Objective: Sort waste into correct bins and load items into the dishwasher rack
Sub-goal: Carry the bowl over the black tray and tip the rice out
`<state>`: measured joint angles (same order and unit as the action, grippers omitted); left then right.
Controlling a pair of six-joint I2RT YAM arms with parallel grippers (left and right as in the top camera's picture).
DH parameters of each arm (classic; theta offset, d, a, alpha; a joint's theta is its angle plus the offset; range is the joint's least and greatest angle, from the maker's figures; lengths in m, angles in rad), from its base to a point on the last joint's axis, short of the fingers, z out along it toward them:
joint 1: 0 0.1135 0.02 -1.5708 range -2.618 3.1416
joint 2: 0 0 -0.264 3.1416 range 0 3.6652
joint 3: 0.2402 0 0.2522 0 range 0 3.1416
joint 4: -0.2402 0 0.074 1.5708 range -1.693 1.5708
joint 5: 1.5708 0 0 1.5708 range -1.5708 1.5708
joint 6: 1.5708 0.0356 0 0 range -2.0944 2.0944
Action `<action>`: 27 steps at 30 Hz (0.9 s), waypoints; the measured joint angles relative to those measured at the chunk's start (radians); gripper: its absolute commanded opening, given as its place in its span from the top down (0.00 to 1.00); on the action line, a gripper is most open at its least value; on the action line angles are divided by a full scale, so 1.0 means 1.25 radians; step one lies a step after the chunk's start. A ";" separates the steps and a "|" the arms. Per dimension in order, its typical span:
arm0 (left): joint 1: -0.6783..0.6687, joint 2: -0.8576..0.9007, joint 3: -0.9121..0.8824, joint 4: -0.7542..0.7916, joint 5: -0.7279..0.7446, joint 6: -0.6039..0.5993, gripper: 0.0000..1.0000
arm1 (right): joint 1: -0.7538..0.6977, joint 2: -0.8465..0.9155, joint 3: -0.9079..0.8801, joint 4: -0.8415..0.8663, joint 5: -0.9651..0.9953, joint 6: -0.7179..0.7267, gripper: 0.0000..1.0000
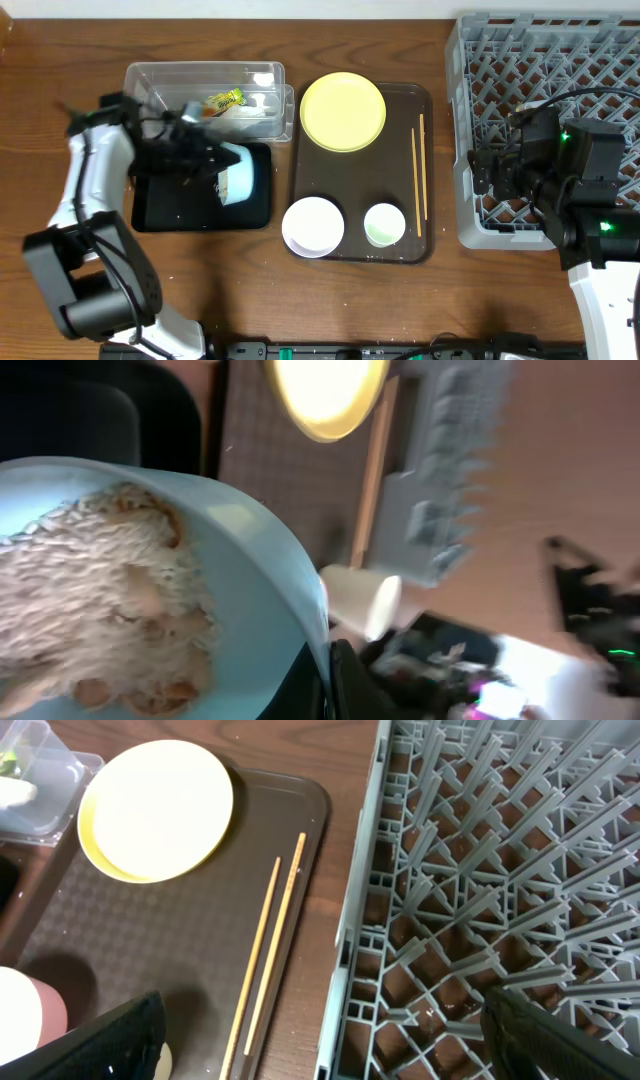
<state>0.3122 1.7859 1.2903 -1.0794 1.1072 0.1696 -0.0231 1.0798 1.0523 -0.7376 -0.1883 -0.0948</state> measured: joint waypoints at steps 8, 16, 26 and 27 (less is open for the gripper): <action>0.182 0.000 -0.108 0.029 0.240 0.044 0.94 | 0.000 0.000 0.000 0.000 0.000 0.000 0.03; 0.260 0.000 -0.162 0.020 0.328 0.049 0.94 | 0.000 0.000 0.000 0.001 0.000 0.000 0.03; 0.262 0.000 -0.164 0.034 0.349 -0.017 0.94 | 0.000 0.000 0.000 0.001 0.000 0.000 0.03; 0.262 0.000 -0.164 0.035 0.349 -0.022 0.94 | 0.000 0.000 0.000 0.001 0.000 0.000 0.03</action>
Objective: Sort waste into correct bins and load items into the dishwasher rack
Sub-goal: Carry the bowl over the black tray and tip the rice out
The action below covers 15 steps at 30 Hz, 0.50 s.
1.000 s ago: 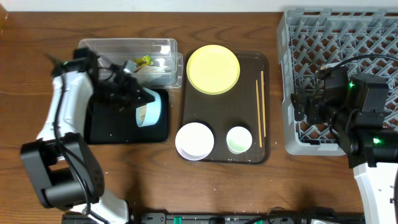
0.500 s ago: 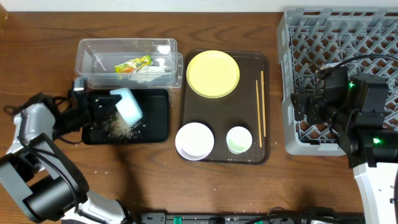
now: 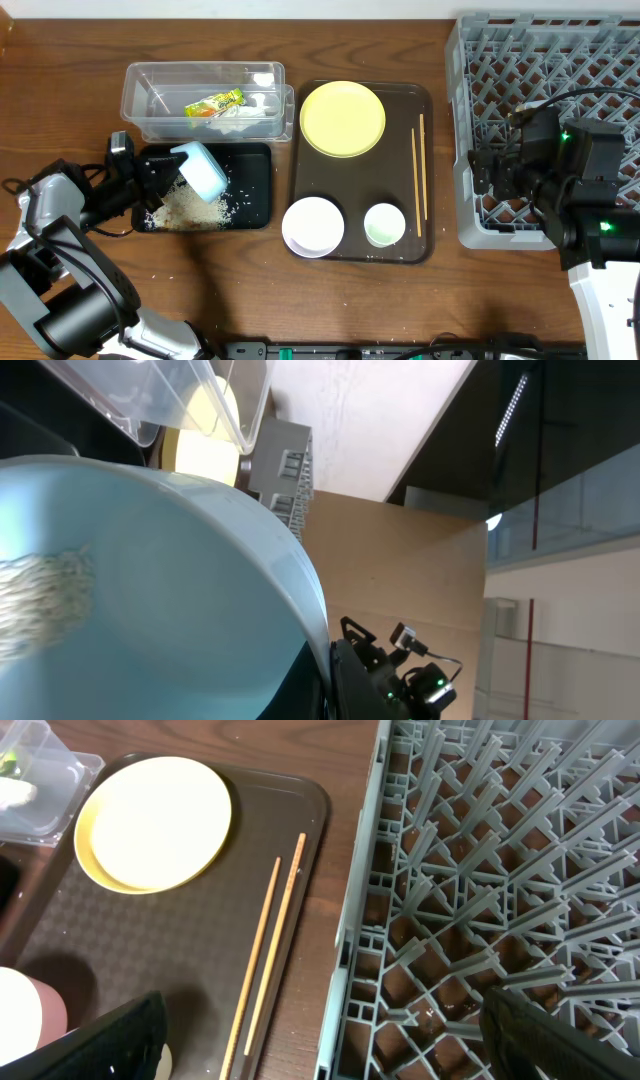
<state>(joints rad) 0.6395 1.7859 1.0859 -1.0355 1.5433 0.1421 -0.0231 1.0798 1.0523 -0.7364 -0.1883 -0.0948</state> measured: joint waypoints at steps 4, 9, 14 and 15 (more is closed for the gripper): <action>0.000 0.000 0.000 -0.009 0.002 -0.031 0.94 | 0.000 0.000 0.000 0.000 0.000 0.000 0.03; 0.000 0.000 0.000 -0.014 0.003 -0.043 0.94 | 0.000 0.000 0.000 0.000 0.000 0.000 0.03; 0.000 0.000 0.000 0.006 0.003 -0.061 0.94 | 0.000 0.000 0.000 0.001 0.000 0.000 0.03; 0.000 0.000 0.000 0.009 0.003 -0.068 0.94 | 0.000 0.000 0.000 0.001 0.000 0.000 0.03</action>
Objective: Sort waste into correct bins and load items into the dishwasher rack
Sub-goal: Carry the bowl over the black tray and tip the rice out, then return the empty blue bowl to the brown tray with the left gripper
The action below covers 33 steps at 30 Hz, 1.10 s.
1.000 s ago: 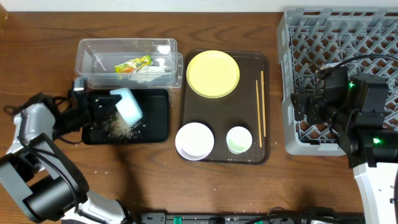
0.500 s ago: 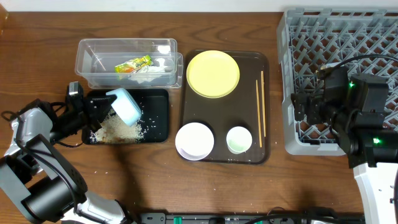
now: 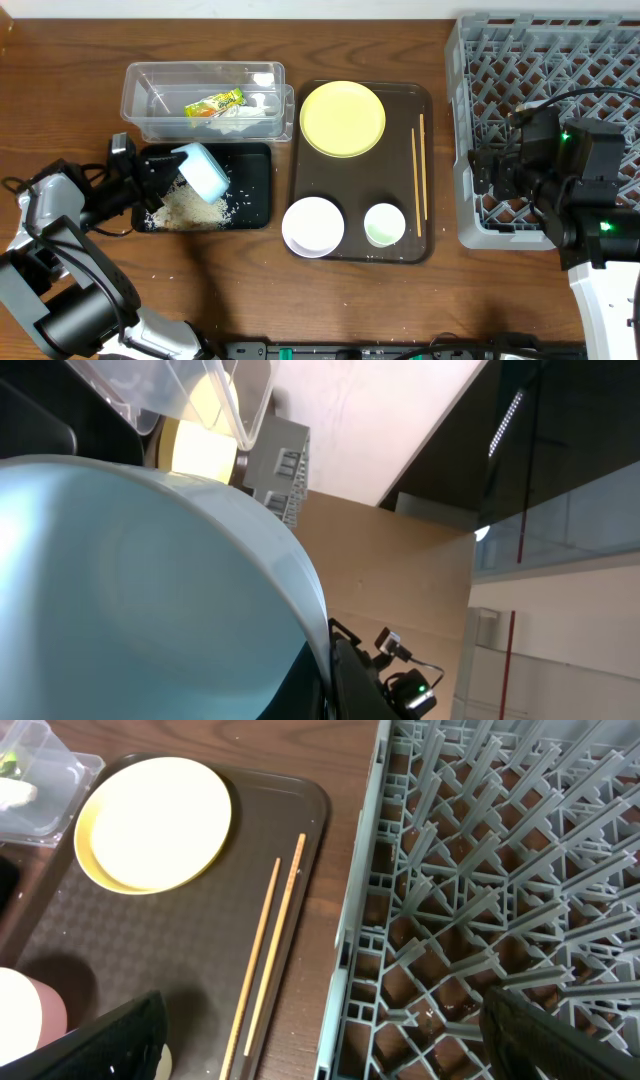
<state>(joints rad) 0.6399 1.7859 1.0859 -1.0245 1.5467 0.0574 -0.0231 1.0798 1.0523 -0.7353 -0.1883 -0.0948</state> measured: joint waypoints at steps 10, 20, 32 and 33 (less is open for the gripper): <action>0.000 0.000 0.000 0.085 -0.009 -0.028 0.94 | 0.000 0.000 0.000 0.002 0.000 0.000 0.03; -0.190 -0.114 0.130 0.108 -0.195 -0.081 0.94 | 0.000 0.000 0.000 0.004 0.000 0.000 0.03; -0.819 -0.158 0.241 0.234 -0.834 -0.146 0.94 | 0.000 0.000 0.000 0.004 0.000 0.000 0.03; -0.849 -0.138 0.241 0.243 -0.865 -0.148 0.94 | 0.000 0.000 0.000 0.002 0.000 0.000 0.03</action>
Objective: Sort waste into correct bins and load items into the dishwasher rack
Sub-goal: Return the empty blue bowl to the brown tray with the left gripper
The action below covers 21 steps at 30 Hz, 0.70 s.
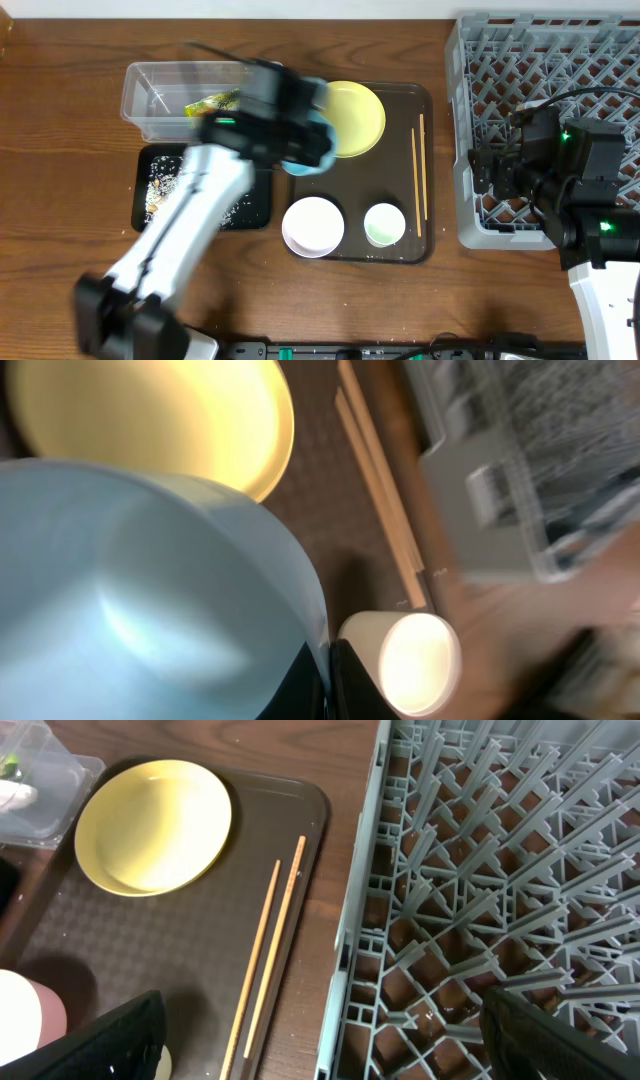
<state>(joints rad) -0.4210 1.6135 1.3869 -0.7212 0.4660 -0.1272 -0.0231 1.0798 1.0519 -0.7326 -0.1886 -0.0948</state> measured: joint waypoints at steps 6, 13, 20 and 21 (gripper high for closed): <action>-0.191 0.140 -0.004 0.052 -0.168 -0.003 0.94 | 0.000 0.000 0.000 -0.004 0.000 0.000 0.02; -0.262 0.219 -0.005 0.055 -0.232 -0.003 0.93 | 0.000 0.000 0.000 -0.013 0.000 0.000 0.01; -0.261 0.233 -0.005 0.064 -0.250 -0.002 0.52 | 0.000 0.000 0.000 -0.012 -0.015 0.000 0.01; -0.261 0.233 -0.005 0.066 -0.251 -0.003 0.50 | 0.000 0.000 0.000 -0.011 -0.023 0.000 0.01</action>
<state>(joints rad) -0.7471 1.9041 1.3804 -0.6392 0.1524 -0.1314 -0.0231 1.0798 1.0523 -0.7460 -0.2180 -0.0948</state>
